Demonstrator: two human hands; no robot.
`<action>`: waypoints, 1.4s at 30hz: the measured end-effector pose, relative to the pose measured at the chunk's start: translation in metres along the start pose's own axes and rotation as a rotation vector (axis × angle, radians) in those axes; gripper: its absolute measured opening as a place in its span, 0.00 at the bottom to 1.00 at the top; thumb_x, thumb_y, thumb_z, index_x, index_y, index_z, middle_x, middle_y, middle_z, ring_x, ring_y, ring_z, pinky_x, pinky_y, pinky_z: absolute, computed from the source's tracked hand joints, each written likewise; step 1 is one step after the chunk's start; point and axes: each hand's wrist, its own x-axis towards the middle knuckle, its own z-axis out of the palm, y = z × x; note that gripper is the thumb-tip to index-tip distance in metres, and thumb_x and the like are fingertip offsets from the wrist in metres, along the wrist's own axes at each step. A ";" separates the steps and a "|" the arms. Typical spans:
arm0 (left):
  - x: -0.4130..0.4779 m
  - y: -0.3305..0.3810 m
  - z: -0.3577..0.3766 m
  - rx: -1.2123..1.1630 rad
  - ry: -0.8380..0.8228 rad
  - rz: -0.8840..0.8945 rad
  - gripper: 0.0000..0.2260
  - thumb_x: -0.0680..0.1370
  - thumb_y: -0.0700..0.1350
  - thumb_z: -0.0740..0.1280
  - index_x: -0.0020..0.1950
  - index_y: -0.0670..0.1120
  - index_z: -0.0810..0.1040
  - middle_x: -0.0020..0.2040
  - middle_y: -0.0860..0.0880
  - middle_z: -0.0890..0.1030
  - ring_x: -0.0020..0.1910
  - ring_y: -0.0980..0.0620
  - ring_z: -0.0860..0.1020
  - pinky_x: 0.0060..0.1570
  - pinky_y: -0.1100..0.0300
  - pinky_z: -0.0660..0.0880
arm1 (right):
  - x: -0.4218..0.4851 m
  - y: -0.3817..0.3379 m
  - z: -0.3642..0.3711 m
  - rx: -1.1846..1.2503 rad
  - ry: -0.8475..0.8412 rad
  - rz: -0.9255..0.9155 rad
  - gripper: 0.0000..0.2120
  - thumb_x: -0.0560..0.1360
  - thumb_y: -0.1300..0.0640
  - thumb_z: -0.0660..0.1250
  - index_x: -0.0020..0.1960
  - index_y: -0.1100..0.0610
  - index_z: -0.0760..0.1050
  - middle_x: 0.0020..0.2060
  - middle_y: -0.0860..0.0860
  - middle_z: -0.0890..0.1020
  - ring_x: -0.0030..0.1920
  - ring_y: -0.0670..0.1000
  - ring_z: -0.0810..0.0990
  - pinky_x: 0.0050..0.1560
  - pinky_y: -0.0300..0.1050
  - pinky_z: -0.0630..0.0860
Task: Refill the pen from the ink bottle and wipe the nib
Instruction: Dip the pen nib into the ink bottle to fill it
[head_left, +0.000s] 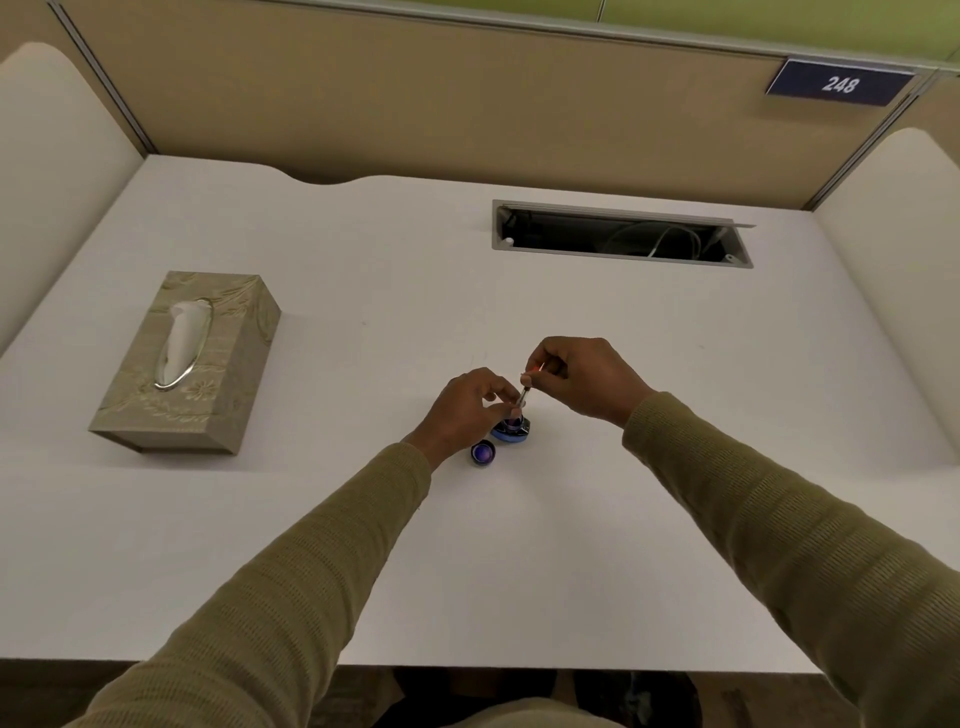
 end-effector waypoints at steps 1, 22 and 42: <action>-0.001 0.000 0.000 -0.001 0.002 0.000 0.05 0.74 0.44 0.75 0.48 0.53 0.83 0.52 0.53 0.83 0.54 0.51 0.78 0.53 0.59 0.70 | -0.001 0.001 -0.001 0.007 0.018 0.008 0.07 0.76 0.50 0.73 0.47 0.53 0.81 0.36 0.50 0.83 0.34 0.47 0.77 0.36 0.42 0.74; -0.004 -0.009 0.009 0.058 0.071 0.104 0.07 0.76 0.44 0.73 0.47 0.56 0.80 0.47 0.60 0.77 0.53 0.54 0.74 0.63 0.45 0.70 | -0.001 -0.003 -0.002 -0.081 0.056 -0.065 0.05 0.76 0.54 0.73 0.46 0.56 0.81 0.36 0.50 0.84 0.38 0.51 0.81 0.39 0.44 0.76; -0.001 -0.016 0.017 0.108 0.144 0.135 0.04 0.76 0.44 0.73 0.49 0.52 0.84 0.51 0.55 0.79 0.54 0.53 0.73 0.62 0.43 0.70 | -0.004 -0.006 -0.006 -0.104 0.044 -0.107 0.02 0.78 0.57 0.70 0.48 0.56 0.81 0.39 0.49 0.85 0.41 0.49 0.82 0.43 0.47 0.79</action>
